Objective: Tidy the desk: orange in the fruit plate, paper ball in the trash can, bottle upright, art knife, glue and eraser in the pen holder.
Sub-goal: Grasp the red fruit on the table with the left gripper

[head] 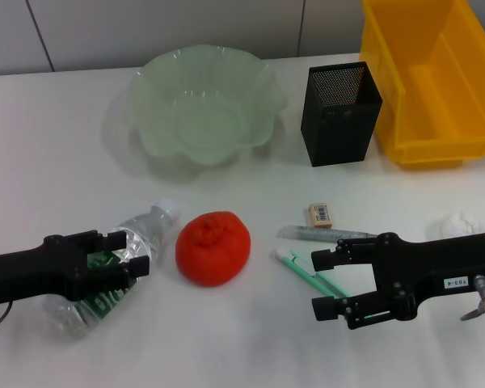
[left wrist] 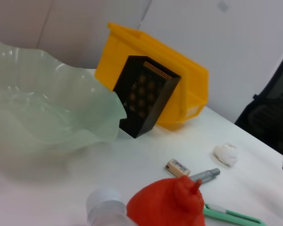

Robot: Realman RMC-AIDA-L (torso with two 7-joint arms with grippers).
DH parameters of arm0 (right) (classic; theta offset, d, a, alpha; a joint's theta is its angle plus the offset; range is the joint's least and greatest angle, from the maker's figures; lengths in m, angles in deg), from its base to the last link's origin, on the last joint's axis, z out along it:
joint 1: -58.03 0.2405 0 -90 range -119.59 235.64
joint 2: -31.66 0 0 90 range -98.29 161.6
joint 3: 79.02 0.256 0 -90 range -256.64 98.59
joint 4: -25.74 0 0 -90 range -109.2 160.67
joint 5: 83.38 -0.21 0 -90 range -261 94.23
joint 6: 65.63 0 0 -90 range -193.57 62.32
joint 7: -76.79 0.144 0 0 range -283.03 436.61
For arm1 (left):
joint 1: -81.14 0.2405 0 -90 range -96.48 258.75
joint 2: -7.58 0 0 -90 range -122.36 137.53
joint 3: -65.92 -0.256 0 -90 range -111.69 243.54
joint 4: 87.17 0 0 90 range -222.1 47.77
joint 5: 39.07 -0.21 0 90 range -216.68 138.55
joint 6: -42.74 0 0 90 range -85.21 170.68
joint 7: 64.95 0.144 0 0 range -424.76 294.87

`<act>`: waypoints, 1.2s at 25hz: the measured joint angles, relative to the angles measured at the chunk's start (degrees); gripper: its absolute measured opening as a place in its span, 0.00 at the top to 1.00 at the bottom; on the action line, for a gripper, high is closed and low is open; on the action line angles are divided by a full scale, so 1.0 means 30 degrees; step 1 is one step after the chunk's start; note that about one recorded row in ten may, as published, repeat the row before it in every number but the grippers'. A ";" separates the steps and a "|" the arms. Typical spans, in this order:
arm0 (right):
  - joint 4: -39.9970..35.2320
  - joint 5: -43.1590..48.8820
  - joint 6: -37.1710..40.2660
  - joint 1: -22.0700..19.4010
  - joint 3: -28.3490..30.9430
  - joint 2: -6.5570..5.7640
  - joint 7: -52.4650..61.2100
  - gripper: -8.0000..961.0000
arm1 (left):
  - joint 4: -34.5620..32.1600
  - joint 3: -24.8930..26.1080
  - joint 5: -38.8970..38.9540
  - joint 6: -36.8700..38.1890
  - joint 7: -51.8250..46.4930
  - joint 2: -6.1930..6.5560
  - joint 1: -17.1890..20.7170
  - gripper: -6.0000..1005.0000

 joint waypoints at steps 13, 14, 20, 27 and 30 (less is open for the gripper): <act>0.0081 0.0000 -0.0399 -0.0187 0.0291 -0.0145 0.0006 0.14 | -0.0174 -0.0342 0.0652 -0.1282 -0.0169 -0.0064 -0.0606 0.27; 0.0119 -0.0001 -0.0449 -0.0204 0.0292 -0.0178 0.0008 0.14 | -0.0201 -0.0557 0.0661 -0.1314 -0.0179 -0.0060 -0.0641 0.28; 0.0486 0.0000 -0.0495 -0.0247 0.0348 -0.0508 0.0131 0.14 | -0.0464 -0.1742 0.0685 -0.1885 -0.0146 -0.0102 -0.1079 0.38; 0.0836 -0.0009 -0.0515 -0.0499 0.0563 -0.0757 0.0144 0.14 | -0.0838 -0.2771 0.0765 -0.2055 0.0008 -0.0112 -0.1722 0.40; 0.0883 -0.0012 -0.0511 -0.0616 0.0752 -0.0850 0.0150 0.14 | -0.0960 -0.3850 0.1048 -0.2490 0.0380 -0.0188 -0.1848 0.40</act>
